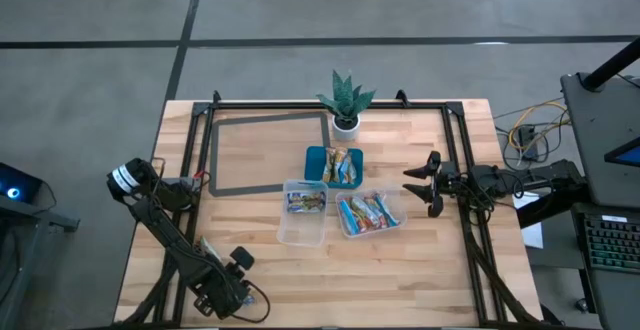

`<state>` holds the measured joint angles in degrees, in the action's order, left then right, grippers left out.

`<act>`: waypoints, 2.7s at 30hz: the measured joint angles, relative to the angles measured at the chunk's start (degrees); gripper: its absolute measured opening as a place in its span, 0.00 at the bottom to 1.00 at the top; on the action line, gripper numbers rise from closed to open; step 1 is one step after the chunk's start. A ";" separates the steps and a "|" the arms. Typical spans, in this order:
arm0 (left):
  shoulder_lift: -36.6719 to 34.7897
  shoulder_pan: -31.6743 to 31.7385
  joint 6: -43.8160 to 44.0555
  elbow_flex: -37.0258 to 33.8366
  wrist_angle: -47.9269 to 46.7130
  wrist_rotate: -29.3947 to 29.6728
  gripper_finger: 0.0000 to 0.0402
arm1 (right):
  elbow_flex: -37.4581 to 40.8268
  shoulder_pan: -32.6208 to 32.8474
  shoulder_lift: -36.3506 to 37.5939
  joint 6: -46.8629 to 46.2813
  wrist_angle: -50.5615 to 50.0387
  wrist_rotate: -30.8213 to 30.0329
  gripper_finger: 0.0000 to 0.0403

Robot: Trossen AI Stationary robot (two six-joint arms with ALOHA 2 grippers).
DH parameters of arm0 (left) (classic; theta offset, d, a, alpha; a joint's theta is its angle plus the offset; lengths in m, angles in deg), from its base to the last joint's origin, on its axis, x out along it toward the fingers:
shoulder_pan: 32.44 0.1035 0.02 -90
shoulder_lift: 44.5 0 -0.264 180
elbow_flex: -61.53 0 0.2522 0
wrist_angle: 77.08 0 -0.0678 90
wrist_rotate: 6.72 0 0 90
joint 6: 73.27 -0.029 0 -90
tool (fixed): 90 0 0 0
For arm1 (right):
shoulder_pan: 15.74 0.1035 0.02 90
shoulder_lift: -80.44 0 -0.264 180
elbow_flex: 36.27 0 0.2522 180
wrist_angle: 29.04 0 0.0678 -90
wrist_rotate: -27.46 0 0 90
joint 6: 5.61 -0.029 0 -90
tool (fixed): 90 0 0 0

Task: Pick and place Granola Bars by type
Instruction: Put the blue granola bar into the left transparent bin

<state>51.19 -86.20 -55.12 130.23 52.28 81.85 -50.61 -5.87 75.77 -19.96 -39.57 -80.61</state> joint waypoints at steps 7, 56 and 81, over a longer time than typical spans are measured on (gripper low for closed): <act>-0.01 0.00 -1.56 0.00 -0.02 0.02 0.12 | 0.00 -0.02 0.00 0.00 -0.02 0.00 0.47; 0.17 44.69 -8.37 29.35 -24.57 4.45 0.00 | 0.00 0.00 0.00 0.02 -0.02 0.00 0.47; 12.10 47.65 -6.40 28.61 -15.89 0.79 0.00 | 0.00 0.00 0.00 0.02 0.00 0.00 0.47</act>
<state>63.30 -38.55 -61.52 158.84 36.39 82.65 -50.61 -5.88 75.77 -19.93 -39.57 -80.61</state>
